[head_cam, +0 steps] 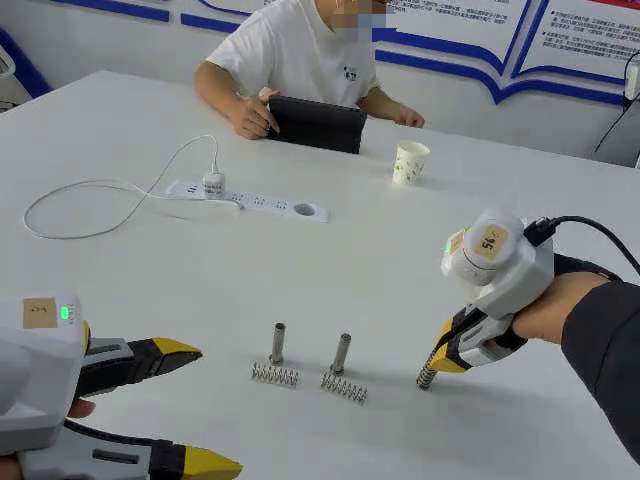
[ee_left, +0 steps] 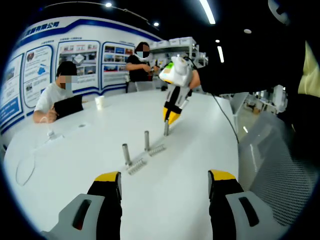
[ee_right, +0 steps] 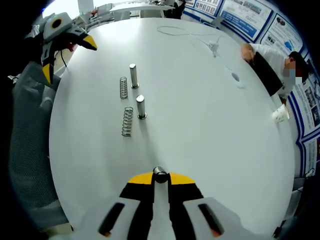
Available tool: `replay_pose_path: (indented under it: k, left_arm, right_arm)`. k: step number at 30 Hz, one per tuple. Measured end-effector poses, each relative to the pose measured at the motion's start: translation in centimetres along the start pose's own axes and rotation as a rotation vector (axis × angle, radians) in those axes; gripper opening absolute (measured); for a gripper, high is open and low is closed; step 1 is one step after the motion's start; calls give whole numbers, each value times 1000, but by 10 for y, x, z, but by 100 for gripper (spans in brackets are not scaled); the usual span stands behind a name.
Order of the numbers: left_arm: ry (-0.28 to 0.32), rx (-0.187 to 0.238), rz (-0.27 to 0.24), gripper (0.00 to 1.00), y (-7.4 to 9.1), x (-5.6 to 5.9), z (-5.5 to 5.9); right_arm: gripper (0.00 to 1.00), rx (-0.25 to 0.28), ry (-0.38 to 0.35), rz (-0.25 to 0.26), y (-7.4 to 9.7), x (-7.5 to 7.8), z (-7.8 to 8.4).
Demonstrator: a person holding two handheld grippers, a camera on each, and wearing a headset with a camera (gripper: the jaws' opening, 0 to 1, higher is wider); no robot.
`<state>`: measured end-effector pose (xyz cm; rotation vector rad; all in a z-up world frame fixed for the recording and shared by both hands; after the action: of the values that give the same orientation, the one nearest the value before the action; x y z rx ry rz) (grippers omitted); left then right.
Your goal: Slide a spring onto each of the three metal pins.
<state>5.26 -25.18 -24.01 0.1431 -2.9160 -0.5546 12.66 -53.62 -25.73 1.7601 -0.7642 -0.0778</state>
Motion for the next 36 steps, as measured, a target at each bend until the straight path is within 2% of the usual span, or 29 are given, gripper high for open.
replay_pose_path:
  k: [10,14,23,28,36]
  left_arm:
    - [3,0,2,72,-2,0,1]
    - [0,2,4,72,-3,0,0]
    - [-4,1,5,72,-3,0,-3]
    - [-7,1,6,72,-3,0,-3]
    - [-10,-1,10,72,-5,0,-4]
  right_arm:
    - [12,10,-3,3,-1,0,-1]
    - [17,3,8,2,-1,-2,1]
    - [20,25,7,21,5,-1,-1]
    - [21,54,14,36,14,-1,-10]
    - [21,102,13,26,20,-8,-29]
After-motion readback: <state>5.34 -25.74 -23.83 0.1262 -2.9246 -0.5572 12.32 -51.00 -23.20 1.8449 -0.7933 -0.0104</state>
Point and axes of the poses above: the centre of the closed fingertips' face, and the gripper's own axes: y roughly backward along the fingers, x roughly to its right, z roughly out of its underside, the point moved 6 cm from there along y, roughly backward along the fingers, and after that the axes turned 13 degrees about z, right-handed, at the moved point
